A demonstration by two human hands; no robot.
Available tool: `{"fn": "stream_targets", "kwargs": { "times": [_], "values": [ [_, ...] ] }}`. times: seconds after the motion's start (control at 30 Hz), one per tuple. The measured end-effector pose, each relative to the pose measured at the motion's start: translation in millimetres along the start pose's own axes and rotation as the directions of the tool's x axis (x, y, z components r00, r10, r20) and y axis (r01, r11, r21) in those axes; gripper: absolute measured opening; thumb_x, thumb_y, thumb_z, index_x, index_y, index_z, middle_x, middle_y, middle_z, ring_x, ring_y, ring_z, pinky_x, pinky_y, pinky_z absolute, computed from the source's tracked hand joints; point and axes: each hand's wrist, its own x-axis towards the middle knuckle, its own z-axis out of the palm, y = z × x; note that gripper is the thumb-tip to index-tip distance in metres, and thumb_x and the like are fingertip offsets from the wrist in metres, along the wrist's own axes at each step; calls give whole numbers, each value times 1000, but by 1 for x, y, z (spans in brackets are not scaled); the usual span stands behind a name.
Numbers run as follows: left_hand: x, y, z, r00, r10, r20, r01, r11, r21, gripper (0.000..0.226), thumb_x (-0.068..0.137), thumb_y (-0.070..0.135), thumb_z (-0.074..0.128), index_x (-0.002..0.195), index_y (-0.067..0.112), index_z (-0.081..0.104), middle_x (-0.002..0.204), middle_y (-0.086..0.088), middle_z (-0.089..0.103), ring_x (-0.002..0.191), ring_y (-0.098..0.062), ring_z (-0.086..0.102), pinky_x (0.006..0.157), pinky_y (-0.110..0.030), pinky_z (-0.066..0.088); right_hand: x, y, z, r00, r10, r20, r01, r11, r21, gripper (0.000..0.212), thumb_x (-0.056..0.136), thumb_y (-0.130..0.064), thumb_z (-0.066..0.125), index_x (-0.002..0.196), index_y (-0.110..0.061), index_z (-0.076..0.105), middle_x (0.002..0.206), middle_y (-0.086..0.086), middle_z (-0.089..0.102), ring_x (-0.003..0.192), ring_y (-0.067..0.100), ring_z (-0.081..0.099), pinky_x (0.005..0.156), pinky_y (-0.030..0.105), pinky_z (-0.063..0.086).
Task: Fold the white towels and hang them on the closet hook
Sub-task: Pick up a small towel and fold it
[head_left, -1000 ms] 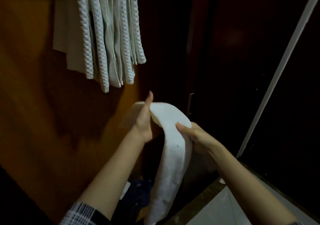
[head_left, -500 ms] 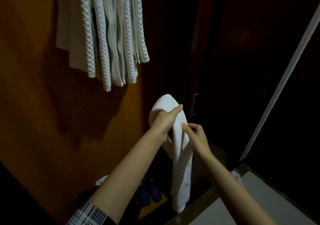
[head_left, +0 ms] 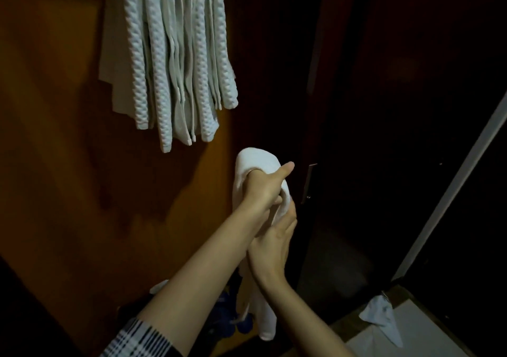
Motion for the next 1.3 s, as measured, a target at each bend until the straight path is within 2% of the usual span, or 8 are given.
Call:
{"fn": "stream_targets", "kwargs": {
  "times": [0.17, 0.43, 0.5, 0.63, 0.8, 0.97, 1.13, 1.3],
  "values": [
    [11, 24, -11, 998, -56, 24, 59, 979, -195, 42, 82, 41, 67, 61, 11, 48, 33, 4, 41, 32, -9, 42, 53, -24, 41, 26, -4, -13, 993, -110, 34, 111, 994, -11, 82, 84, -35, 65, 146, -26, 12, 148, 4, 34, 129, 22, 44, 97, 47, 45],
    [3, 65, -22, 996, -74, -40, 40, 834, -551, 12, 92, 8, 54, 82, 1, 52, 69, -10, 48, 59, -17, 45, 54, -27, 42, 68, -15, -29, 910, -316, 270, 353, 930, -100, 97, 81, -23, 67, 146, -37, -4, 138, 2, 46, 117, 20, 55, 85, 38, 51],
    [0, 79, -28, 998, -33, -59, -6, 823, -568, 9, 93, 4, 51, 98, -3, 51, 73, -11, 47, 60, -18, 45, 54, -27, 44, 85, -22, -33, 908, -327, 261, 353, 934, -56, 81, 82, -22, 65, 144, -34, 14, 120, -2, 60, 101, 19, 63, 74, 33, 52],
    [-7, 113, -44, 992, 51, -119, -109, 826, -554, 7, 93, 8, 51, 91, 1, 52, 74, -11, 48, 57, -16, 44, 57, -29, 50, 126, -41, -43, 894, -399, 203, 423, 901, -91, 19, 80, -13, 64, 97, -20, 59, 82, -5, 61, 76, 22, 62, 58, 26, 36],
    [-11, 152, -64, 968, 142, -207, -236, 796, -558, 24, 97, 13, 46, 115, -2, 45, 95, -19, 53, 74, -27, 59, 79, -42, 52, 179, -80, -60, 854, -506, 124, 515, 856, -52, 19, 76, -3, 64, 92, -13, 65, 85, 3, 62, 75, 23, 59, 62, 27, 36],
    [-6, 188, -82, 865, 279, -417, -348, 932, -99, 35, 98, 21, 45, 124, -2, 51, 118, -16, 61, 101, -26, 61, 90, -43, 51, 225, -131, -75, 744, -666, 56, 667, 745, 4, 21, 79, 1, 60, 96, -12, 62, 79, 4, 65, 68, 22, 59, 58, 28, 38],
    [-2, 242, -108, 846, 332, -417, -402, 911, -90, 13, 99, 17, 44, 109, 11, 49, 95, -8, 63, 76, -17, 63, 83, -34, 48, 260, -185, -78, 595, -804, 2, 801, 592, -86, 14, 82, -3, 63, 94, -10, 66, 79, 6, 66, 67, 27, 60, 52, 30, 40],
    [10, 289, -128, 841, 341, -420, -417, 904, -101, 26, 100, 15, 42, 122, 4, 49, 95, -8, 62, 71, -20, 65, 73, -30, 43, 295, -233, -71, 484, -875, 23, 855, 467, -224, 14, 87, -2, 58, 99, -4, 65, 84, 12, 63, 70, 31, 57, 53, 30, 37]
  ]
}}
